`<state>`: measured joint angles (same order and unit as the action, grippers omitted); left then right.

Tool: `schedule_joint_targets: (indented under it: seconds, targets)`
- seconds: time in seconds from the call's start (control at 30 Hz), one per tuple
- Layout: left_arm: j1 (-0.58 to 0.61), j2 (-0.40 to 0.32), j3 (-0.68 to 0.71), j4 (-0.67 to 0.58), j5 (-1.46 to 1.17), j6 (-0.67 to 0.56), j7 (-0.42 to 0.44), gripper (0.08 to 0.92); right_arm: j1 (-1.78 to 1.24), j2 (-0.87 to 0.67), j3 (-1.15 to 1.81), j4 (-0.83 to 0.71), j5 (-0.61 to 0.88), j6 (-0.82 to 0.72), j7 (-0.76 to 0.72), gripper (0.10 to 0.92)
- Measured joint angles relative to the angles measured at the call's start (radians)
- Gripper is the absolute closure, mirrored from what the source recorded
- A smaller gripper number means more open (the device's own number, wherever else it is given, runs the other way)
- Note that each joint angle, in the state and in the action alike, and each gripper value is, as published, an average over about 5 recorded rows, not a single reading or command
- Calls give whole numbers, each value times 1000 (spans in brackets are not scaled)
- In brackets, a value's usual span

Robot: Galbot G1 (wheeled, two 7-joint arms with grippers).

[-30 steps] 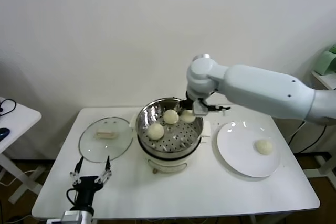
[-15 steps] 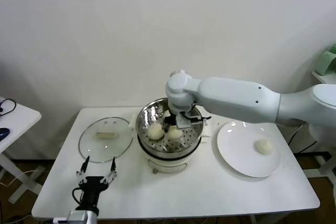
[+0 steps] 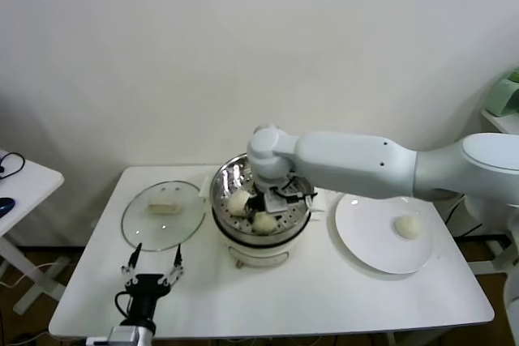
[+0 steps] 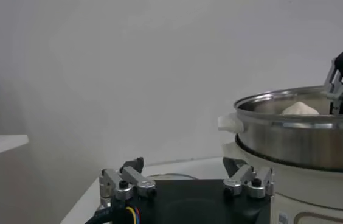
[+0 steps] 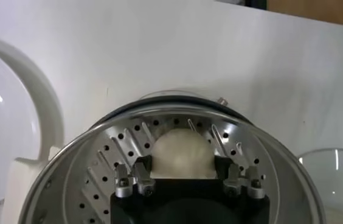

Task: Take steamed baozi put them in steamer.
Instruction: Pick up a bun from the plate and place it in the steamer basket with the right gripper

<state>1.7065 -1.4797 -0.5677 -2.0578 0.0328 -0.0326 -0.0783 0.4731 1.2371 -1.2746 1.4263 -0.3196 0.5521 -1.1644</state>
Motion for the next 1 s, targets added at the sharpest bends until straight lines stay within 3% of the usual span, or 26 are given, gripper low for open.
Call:
schedule_joint_targets:
  seconds: [1.0]
  targets:
    - [-23, 4, 10, 6, 6, 6, -1, 177, -2, -17, -10, -6, 15, 4, -3, 341]
